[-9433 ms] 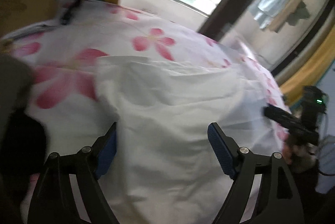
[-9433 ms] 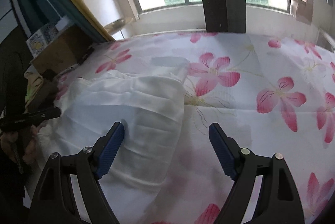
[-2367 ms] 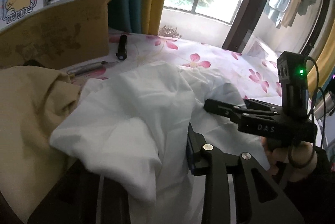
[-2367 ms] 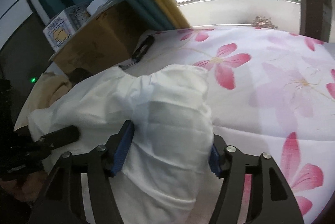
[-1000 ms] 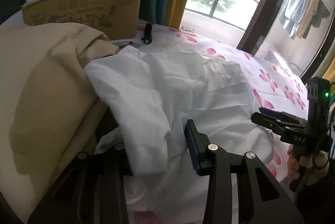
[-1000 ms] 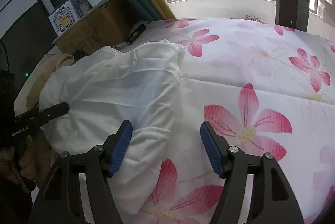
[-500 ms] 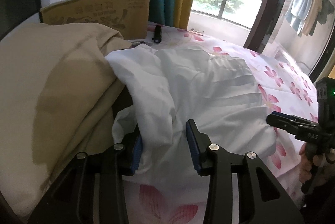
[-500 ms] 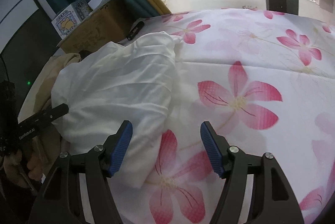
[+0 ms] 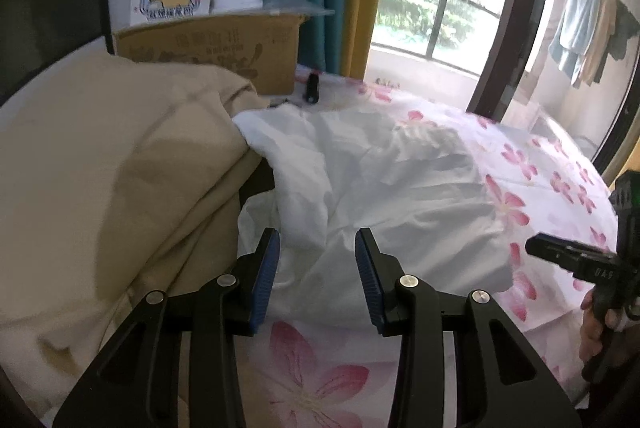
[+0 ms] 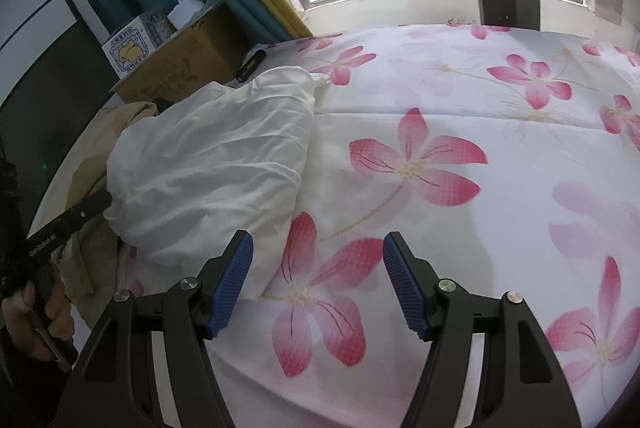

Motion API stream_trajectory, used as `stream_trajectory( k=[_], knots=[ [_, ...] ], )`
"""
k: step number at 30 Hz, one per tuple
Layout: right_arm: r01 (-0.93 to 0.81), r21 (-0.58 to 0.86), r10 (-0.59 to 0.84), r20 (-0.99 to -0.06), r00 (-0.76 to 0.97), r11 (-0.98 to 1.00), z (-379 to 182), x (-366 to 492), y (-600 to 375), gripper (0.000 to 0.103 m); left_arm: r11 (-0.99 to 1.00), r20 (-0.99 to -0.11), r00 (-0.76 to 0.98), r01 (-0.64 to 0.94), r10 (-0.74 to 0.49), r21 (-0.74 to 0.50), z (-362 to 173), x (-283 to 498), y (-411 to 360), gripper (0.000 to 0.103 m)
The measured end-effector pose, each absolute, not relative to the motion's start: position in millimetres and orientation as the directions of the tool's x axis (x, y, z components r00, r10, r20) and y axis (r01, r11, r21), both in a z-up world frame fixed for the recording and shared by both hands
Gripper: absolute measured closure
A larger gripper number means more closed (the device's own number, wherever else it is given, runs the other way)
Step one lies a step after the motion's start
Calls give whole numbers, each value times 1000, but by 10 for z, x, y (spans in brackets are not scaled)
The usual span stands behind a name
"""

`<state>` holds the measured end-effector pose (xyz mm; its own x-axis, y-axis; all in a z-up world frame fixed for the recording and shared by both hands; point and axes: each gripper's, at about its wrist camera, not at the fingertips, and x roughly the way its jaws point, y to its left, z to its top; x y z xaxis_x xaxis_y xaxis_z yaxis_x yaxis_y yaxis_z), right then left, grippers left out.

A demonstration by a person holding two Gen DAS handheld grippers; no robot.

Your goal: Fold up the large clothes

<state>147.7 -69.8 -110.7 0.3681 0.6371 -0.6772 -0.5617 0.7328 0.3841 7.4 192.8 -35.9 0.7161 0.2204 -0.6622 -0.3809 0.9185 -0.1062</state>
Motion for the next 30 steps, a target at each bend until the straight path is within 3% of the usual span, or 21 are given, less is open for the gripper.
stream_trajectory(
  k=[7, 30],
  knots=[
    [-545, 373, 621, -678, 393, 751, -1085, 1369, -924, 36, 920, -603, 756, -382, 255, -90, -220, -49, 1686, 61],
    [-447, 359, 559, -671, 487, 820, -1132, 1078, -1802, 36, 938, -633, 762, -305, 135, -167, -452, -32, 980, 61]
  ],
)
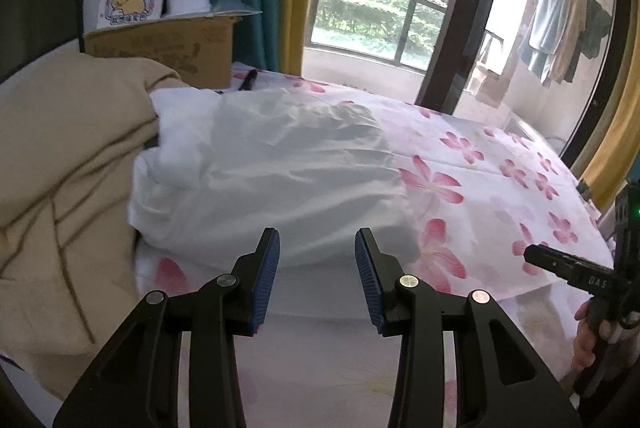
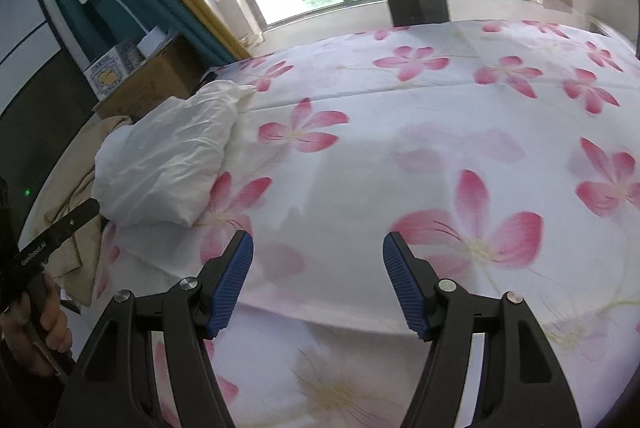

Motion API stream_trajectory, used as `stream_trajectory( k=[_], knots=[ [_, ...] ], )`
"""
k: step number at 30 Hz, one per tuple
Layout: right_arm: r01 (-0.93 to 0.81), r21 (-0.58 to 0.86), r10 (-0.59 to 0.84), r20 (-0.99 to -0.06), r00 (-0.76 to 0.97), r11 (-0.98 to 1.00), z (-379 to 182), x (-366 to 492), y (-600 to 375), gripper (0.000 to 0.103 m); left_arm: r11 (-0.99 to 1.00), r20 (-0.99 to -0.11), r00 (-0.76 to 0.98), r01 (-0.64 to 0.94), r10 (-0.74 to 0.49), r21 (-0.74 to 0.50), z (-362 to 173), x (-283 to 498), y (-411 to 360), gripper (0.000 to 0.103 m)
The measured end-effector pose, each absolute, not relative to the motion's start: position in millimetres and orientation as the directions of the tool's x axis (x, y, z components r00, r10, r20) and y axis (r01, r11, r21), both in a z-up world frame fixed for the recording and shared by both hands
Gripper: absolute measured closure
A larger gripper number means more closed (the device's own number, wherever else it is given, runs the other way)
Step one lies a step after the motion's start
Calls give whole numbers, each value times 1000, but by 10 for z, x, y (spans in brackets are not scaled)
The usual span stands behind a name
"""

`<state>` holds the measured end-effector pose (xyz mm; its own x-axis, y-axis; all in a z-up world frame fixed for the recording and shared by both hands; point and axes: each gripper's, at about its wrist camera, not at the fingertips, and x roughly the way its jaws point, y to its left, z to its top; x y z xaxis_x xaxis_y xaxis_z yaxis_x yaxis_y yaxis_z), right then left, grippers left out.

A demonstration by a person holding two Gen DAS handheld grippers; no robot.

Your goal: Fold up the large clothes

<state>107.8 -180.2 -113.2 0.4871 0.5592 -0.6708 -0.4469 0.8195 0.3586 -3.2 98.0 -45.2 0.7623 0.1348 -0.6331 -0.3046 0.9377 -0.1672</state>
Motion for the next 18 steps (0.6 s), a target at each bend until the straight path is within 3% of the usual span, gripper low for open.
stream_trajectory(
  k=[15, 18],
  knots=[
    [-343, 364, 500, -650, 572, 866, -1082, 995, -2444, 36, 959, -650, 753, -245, 98, -139, -471, 120, 578, 61],
    [-318, 359, 479, -643, 597, 878, -1050, 990, -2599, 36, 964, -642, 761, -229, 91, -134, -440, 139, 500, 52]
  ],
)
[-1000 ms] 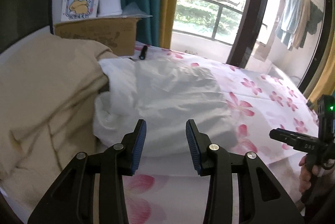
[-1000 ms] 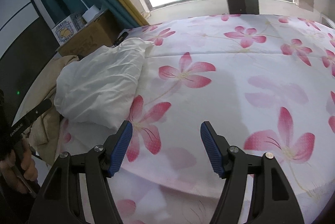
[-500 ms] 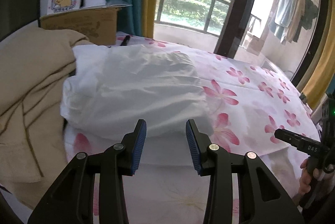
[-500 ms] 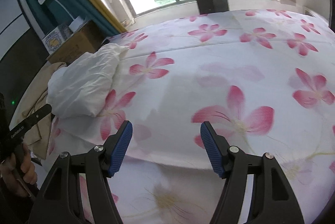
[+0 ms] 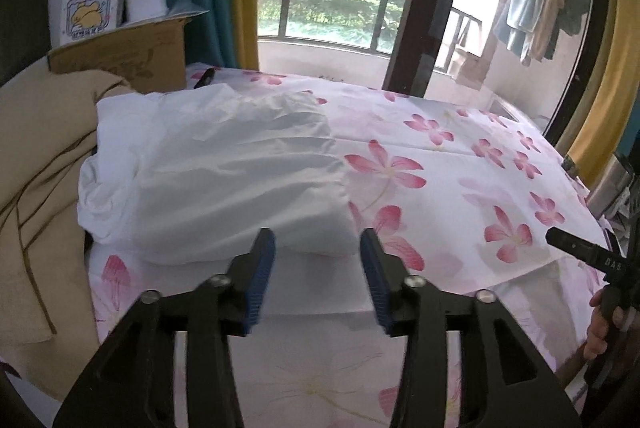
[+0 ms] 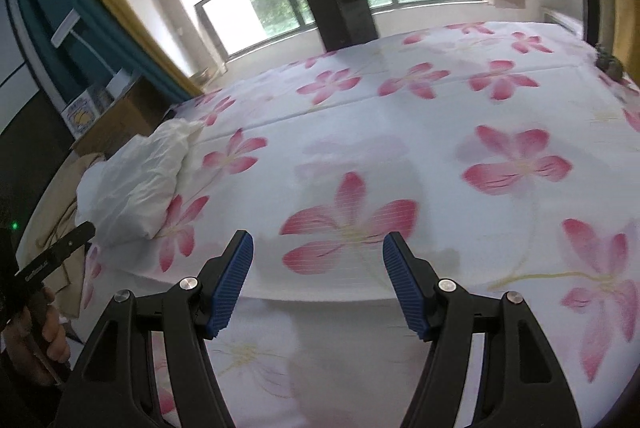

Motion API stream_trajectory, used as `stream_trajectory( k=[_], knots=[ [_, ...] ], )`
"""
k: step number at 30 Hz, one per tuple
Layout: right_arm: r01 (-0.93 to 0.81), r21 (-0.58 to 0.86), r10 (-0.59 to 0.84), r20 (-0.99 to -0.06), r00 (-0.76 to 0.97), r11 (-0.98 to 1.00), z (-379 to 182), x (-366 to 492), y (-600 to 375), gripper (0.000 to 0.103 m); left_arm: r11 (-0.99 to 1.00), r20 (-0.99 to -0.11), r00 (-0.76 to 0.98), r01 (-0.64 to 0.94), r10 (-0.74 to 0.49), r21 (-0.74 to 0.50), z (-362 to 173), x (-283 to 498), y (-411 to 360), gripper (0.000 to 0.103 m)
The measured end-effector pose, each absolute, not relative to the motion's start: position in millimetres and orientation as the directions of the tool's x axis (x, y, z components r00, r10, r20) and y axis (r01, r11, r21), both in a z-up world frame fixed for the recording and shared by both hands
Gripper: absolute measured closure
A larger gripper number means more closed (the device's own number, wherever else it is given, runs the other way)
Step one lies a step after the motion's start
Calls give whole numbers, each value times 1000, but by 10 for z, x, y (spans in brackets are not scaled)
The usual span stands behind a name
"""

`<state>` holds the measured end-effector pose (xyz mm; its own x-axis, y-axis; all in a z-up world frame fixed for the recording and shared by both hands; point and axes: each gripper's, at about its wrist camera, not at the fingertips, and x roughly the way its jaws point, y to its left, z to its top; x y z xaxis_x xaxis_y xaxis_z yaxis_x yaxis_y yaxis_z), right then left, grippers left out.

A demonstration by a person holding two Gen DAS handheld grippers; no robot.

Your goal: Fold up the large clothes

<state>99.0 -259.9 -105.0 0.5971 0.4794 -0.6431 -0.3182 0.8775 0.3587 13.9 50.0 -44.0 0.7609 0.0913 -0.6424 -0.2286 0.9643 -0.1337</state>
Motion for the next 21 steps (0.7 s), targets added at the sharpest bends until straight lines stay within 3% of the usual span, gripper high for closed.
stream_trajectory(
  k=[7, 12, 17, 21],
  knots=[
    [-274, 334, 429, -619, 658, 902, -898, 959, -2904, 36, 975, -621, 781, -181, 63, -129, -333, 228, 322, 52],
    [-251, 299, 385, -590, 710, 921, -721, 889, -3045, 36, 982, -552, 834, -111, 8, -153, -168, 233, 212, 52],
    [-242, 241, 338, -555, 760, 940, -508, 815, -3136, 36, 987, -502, 864, -115, 45, -110, 16, 252, 84, 52],
    [-232, 210, 310, -527, 791, 950, -362, 794, -3223, 36, 990, -464, 884, -107, 53, -89, 150, 252, -1, 40]
  ],
)
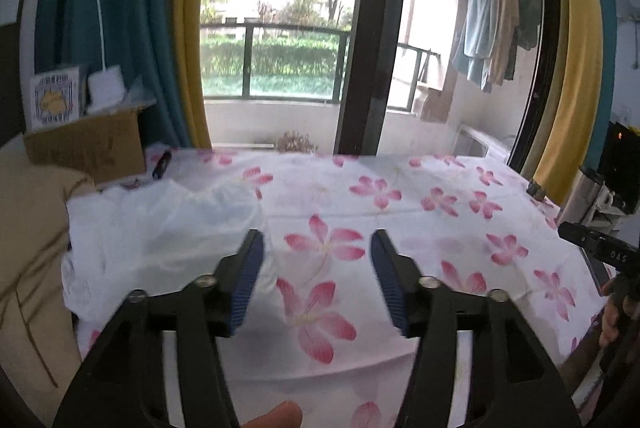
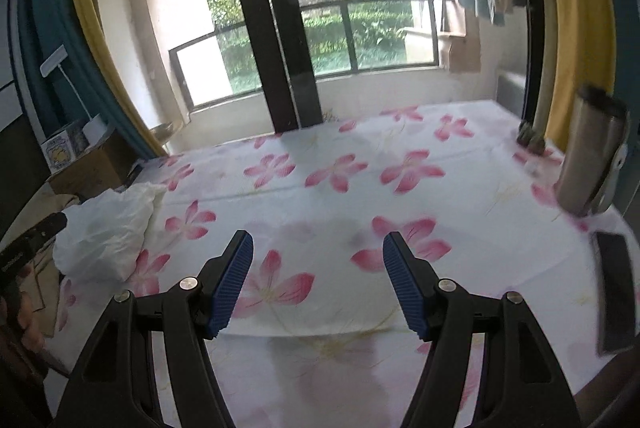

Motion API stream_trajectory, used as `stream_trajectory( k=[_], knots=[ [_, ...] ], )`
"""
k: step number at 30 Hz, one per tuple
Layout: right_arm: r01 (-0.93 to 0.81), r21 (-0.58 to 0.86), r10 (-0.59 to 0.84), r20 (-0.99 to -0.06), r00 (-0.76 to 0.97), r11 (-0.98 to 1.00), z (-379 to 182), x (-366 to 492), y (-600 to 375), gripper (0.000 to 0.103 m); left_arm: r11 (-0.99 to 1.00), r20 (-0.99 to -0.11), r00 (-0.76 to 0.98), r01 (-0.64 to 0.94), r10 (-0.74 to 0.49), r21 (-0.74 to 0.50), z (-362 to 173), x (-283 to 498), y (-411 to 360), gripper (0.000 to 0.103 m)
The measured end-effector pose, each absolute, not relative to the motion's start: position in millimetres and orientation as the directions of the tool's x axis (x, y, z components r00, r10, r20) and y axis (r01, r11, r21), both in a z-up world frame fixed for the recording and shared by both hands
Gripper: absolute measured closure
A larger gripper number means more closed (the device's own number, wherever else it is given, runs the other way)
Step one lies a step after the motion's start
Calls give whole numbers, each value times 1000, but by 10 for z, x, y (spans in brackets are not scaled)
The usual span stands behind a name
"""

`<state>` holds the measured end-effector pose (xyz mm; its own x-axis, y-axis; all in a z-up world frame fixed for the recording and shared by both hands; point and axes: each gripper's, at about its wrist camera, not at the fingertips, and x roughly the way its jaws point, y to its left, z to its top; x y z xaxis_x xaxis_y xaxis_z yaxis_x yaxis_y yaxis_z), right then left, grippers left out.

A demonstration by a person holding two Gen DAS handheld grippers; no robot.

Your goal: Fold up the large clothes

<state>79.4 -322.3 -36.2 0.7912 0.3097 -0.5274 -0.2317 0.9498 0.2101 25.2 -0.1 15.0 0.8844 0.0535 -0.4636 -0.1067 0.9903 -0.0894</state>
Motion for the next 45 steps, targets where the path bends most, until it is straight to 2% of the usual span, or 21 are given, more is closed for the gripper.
stream_trajectory(
  k=[6, 8, 10, 24, 27, 29, 31, 37, 45],
  knots=[
    [-221, 167, 275, -489, 828, 961, -168, 770, -3317, 34, 993, -412, 909, -99, 62, -67, 334, 243, -102, 38],
    [-222, 157, 270, -475, 837, 962, -110, 771, -3340, 24, 993, -397, 915, -99, 69, -57, 384, 247, -128, 38],
    [-225, 147, 268, -460, 846, 963, -43, 763, -3357, 22, 994, -382, 921, -99, 74, -46, 442, 247, -154, 38],
    [-230, 78, 242, -376, 894, 970, 355, 651, -3389, 20, 992, -300, 948, -121, 105, -36, 745, 179, -132, 35],
    [-228, 55, 232, -366, 901, 972, 419, 621, -3387, 18, 991, -284, 952, -131, 116, -36, 782, 163, -116, 31],
    [-229, 40, 228, -361, 905, 973, 455, 599, -3380, 10, 990, -274, 954, -135, 120, -37, 799, 157, -103, 25],
    [-231, 29, 226, -351, 909, 973, 490, 570, -3370, 7, 993, -274, 956, -118, 105, -29, 812, 156, -105, 21],
    [-231, 6, 219, -338, 915, 973, 533, 475, -3313, 2, 991, -261, 957, -132, 123, -17, 804, 105, -100, 20],
    [-256, 7, 244, -324, 914, 967, 495, 367, -3140, 2, 989, -241, 962, -141, 126, -45, 726, -26, -37, 19]
  ],
)
